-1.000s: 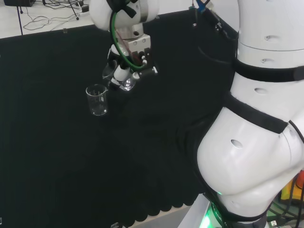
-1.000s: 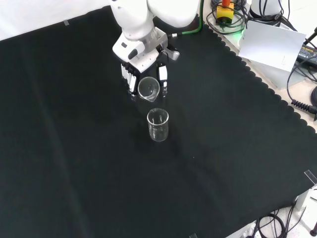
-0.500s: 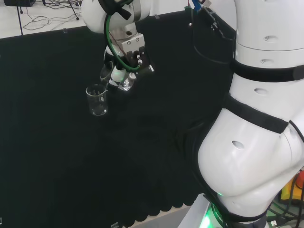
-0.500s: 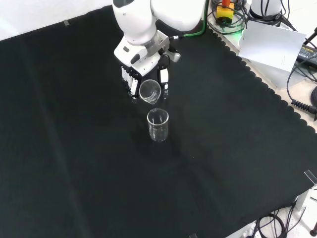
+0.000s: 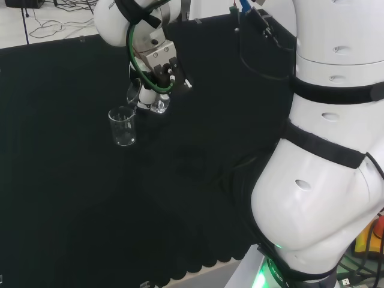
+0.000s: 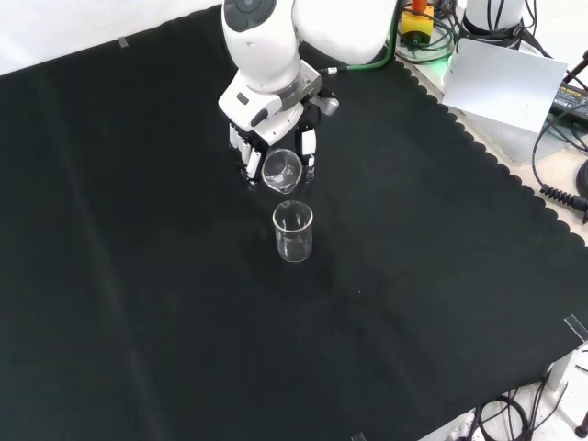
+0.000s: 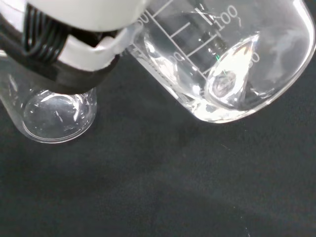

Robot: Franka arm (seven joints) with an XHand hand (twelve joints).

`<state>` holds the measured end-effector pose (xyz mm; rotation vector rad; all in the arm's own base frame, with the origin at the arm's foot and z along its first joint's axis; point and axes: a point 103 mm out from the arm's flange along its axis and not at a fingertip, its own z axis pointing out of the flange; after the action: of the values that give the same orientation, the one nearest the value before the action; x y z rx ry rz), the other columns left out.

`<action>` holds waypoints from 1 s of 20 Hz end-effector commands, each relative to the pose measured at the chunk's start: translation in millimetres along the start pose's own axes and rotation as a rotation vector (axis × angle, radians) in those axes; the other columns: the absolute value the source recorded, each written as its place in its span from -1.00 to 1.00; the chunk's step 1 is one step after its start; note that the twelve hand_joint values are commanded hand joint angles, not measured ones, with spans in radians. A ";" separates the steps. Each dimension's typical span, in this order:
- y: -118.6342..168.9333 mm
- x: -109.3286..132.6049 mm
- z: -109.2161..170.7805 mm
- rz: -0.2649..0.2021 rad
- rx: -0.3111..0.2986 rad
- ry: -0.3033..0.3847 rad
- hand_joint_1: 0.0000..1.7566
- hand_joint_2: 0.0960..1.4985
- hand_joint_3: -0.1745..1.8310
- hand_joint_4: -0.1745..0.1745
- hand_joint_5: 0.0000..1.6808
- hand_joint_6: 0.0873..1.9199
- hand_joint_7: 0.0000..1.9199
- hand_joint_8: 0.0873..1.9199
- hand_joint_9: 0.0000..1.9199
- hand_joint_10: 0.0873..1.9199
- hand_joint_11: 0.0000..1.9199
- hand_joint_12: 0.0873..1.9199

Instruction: Pour the water from the handheld beaker into the one on the table.

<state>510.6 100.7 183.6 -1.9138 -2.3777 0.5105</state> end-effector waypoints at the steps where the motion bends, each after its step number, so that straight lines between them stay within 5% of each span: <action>1: 0.8 2.9 -5.3 0.000 0.010 -0.048 0.28 -0.11 -0.30 1.00 0.55 -0.47 0.70 -1.00 0.62 -1.00 0.25 -0.18; 20: 3.3 10.2 -13.3 0.025 0.095 -0.171 0.28 -0.12 -0.30 1.00 0.54 -0.46 0.70 -1.00 0.62 -1.00 0.26 -0.18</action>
<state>514.5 114.0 193.2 -1.9286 -2.3907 0.7654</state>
